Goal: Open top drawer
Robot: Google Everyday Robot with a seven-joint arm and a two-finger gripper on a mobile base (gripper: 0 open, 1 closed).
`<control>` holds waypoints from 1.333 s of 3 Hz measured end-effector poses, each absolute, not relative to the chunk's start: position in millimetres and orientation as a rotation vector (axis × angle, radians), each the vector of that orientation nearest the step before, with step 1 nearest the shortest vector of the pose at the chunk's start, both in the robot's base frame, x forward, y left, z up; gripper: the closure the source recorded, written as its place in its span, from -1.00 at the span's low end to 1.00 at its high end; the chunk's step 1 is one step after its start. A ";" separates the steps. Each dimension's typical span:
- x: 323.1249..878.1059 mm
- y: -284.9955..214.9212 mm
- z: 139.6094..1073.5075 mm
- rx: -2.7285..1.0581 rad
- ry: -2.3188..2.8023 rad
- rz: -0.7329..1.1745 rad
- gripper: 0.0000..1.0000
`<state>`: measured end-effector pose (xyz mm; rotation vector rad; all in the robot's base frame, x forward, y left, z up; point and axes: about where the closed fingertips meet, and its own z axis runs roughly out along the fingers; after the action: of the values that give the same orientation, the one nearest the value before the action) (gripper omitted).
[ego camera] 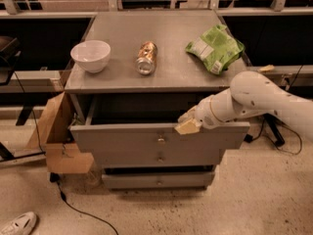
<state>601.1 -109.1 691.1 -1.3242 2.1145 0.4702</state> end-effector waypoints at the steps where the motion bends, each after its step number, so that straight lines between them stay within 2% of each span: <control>1: 601.1 -109.0 692.1 -1.324 2.115 0.470 0.16; 3: 590.2 -113.3 689.7 -1.334 2.127 0.461 -0.76; 4: 572.1 -132.8 682.5 -1.359 2.146 0.434 -1.00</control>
Offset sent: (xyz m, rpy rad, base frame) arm -0.0533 -0.0450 -0.0256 -0.0759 0.0291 -0.0002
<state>572.1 -132.8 682.5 -1.3588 2.1458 0.4339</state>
